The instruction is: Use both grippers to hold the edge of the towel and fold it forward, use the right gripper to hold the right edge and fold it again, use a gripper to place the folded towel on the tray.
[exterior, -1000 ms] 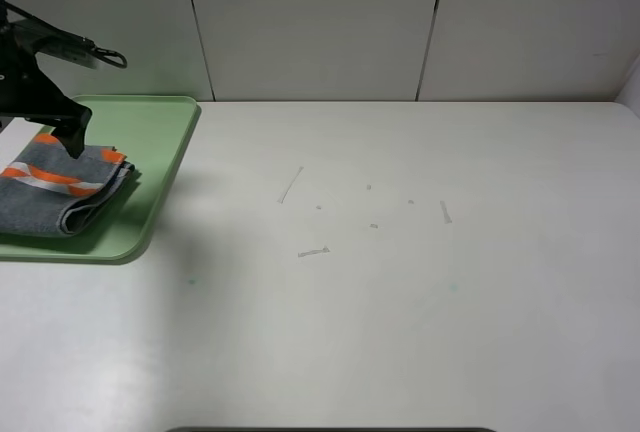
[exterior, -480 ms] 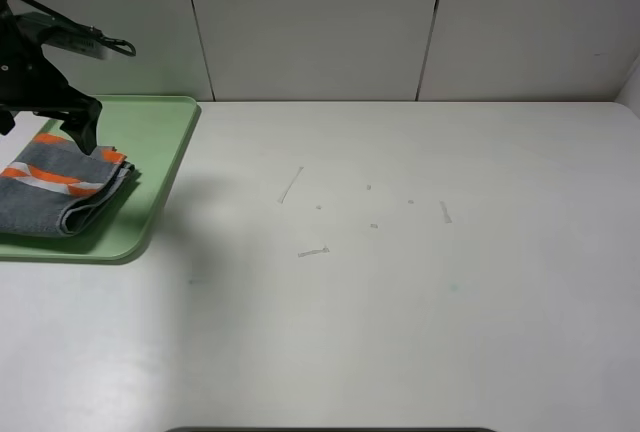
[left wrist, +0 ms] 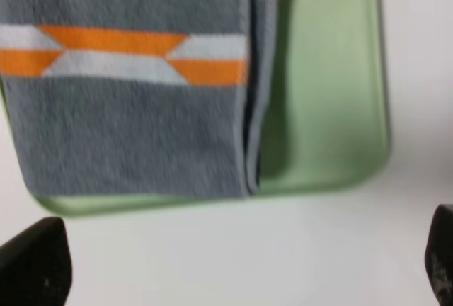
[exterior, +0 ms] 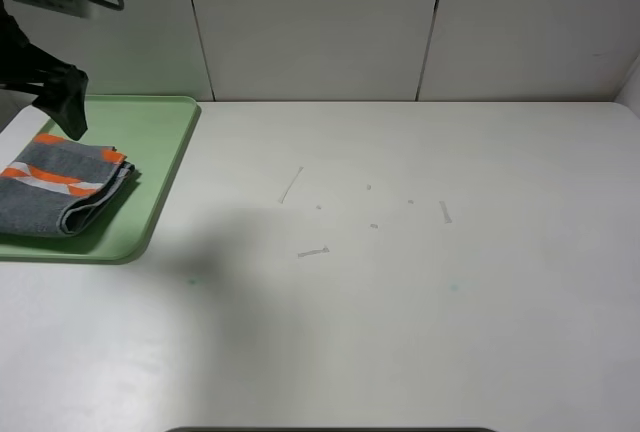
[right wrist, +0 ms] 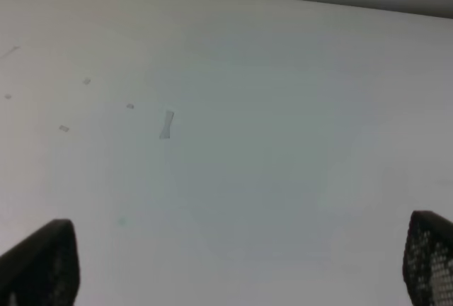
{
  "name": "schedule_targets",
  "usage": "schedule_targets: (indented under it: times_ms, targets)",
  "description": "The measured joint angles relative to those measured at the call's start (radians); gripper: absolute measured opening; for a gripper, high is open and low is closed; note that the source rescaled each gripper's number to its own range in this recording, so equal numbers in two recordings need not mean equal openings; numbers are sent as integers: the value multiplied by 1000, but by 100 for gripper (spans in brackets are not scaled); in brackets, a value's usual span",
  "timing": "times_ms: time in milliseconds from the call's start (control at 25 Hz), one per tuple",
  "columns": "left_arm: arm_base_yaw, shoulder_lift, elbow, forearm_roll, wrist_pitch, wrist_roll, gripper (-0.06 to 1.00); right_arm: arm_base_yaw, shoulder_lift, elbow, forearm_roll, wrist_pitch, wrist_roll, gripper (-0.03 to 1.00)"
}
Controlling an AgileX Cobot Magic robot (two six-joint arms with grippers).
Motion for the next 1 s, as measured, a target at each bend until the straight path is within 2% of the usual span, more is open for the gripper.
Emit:
schedule_targets:
  times_ms: [280,680,1000]
  targets:
    - [-4,-258,197,-74,8,0,100,0,0,0,1,0,0,100]
    - [-4,-650,484,-83,9,0,100,0,0,0,2,0,0,100]
    - [-4,-945,686,-147,11,0,100,0,0,0,2,0,0,100]
